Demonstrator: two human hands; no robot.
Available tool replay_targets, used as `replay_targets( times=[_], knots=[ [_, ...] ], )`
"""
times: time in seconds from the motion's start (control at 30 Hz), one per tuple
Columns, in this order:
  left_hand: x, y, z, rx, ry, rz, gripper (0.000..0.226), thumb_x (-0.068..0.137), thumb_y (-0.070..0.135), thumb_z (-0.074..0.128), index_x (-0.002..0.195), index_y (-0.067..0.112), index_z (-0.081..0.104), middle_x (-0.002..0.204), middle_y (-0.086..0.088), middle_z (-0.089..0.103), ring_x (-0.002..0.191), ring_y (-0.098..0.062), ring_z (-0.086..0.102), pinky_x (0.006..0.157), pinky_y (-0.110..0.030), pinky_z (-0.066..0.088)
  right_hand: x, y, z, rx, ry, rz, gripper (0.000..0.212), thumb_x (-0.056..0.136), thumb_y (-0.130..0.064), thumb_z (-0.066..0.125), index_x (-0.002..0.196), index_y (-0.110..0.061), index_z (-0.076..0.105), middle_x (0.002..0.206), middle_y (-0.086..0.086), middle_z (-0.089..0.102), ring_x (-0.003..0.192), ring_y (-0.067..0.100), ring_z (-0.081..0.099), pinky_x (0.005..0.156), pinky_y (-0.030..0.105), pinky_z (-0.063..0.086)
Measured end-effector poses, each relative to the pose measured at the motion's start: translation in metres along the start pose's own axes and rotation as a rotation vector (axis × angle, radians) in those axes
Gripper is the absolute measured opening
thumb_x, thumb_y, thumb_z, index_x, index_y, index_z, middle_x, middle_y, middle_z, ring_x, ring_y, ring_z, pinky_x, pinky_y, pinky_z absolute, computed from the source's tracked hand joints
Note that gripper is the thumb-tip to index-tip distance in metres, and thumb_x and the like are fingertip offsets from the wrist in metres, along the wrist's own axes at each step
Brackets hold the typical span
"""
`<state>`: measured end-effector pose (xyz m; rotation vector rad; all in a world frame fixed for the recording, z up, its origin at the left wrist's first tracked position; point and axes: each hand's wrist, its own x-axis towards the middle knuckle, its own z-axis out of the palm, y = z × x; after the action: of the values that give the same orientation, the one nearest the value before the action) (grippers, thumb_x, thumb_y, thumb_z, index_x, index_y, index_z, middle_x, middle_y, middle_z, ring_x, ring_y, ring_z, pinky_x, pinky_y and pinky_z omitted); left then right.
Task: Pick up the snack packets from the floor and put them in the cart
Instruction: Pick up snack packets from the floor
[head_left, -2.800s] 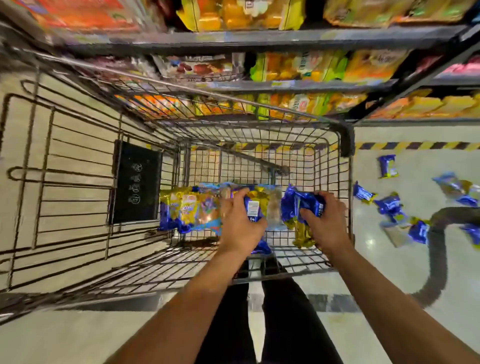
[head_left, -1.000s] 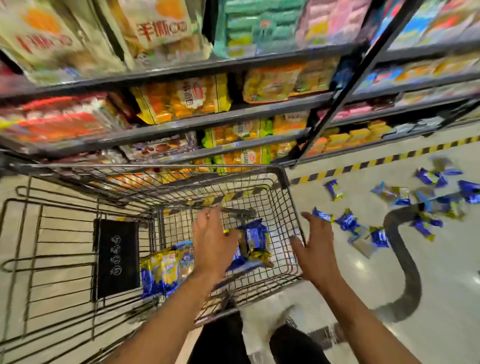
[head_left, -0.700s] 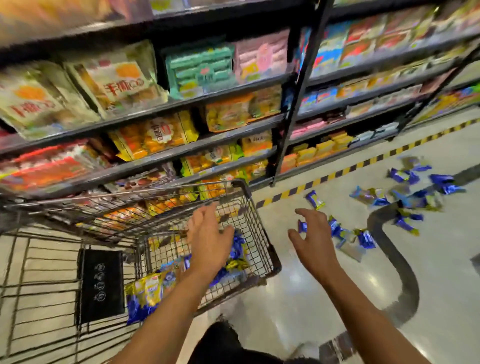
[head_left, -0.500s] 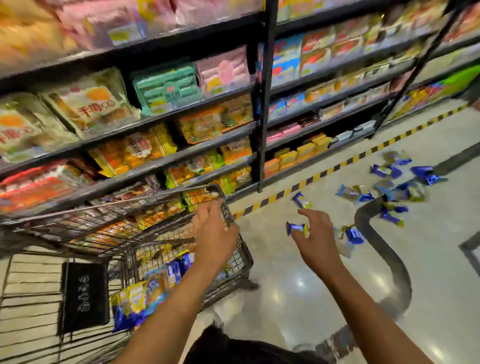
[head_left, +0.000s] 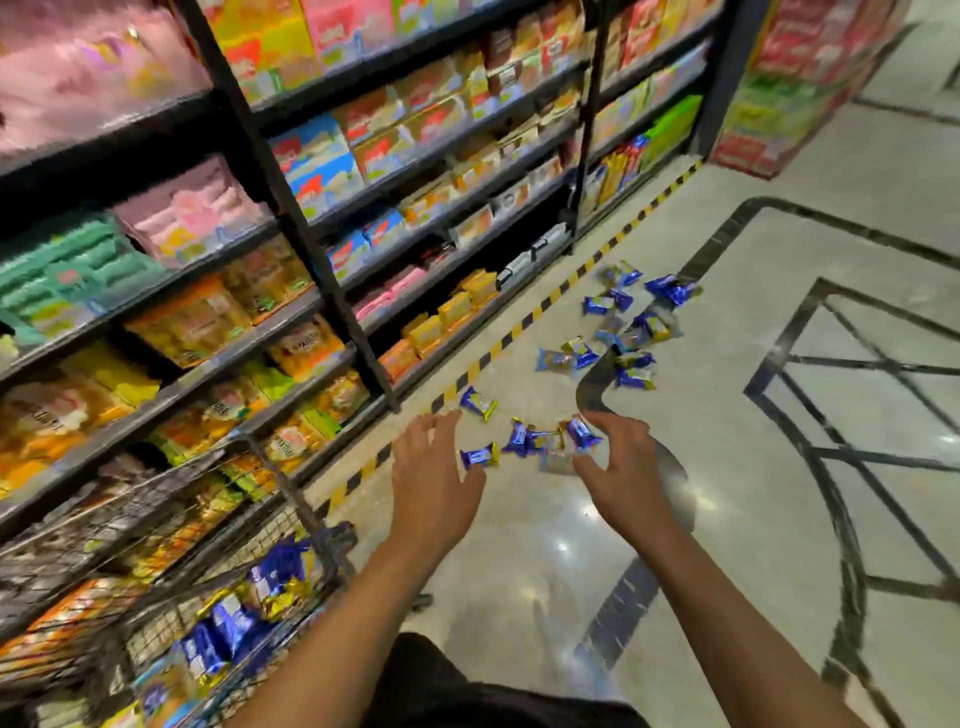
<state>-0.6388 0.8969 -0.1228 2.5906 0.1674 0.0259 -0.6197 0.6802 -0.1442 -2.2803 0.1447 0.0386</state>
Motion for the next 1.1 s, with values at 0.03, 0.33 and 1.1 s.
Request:
replay_targets(
  times=[0.03,0.33,1.1],
  knots=[
    [0.003,0.010,0.007,0.003,-0.012,0.024,0.064,0.086,0.027,0.066,0.145,0.023,0.041,0.138,-0.005,0.039,0.127,-0.028,0.035,0.104,-0.040,0.035,0.000,0.006,-0.011,-0.002,0.029,0.028,0.046,0.080,-0.020,0.071,0.125,-0.015,0.060,0.125,0.009,0.054,0.118,0.026,0.047,0.096,0.034,0.038],
    [0.053,0.086,0.057,0.014,-0.196,0.223,0.066,0.084,0.025,0.066,0.146,0.023,0.042,0.140,-0.005,0.037,0.130,-0.029,0.035,0.107,-0.042,0.034,0.011,0.055,-0.075,-0.085,0.170,0.260,0.056,0.076,-0.037,0.058,0.131,-0.022,0.056,0.128,0.005,0.054,0.119,0.025,0.047,0.097,0.030,0.035],
    [0.314,0.247,0.166,0.137,-0.423,0.628,0.081,0.092,0.041,0.057,0.159,0.030,0.013,0.165,-0.007,0.010,0.151,-0.031,0.005,0.116,-0.046,0.023,0.223,0.102,-0.164,-0.375,0.276,0.495,0.072,0.091,-0.044,0.056,0.153,-0.031,0.021,0.160,0.005,0.012,0.145,0.022,0.009,0.118,0.040,0.015]
  ],
)
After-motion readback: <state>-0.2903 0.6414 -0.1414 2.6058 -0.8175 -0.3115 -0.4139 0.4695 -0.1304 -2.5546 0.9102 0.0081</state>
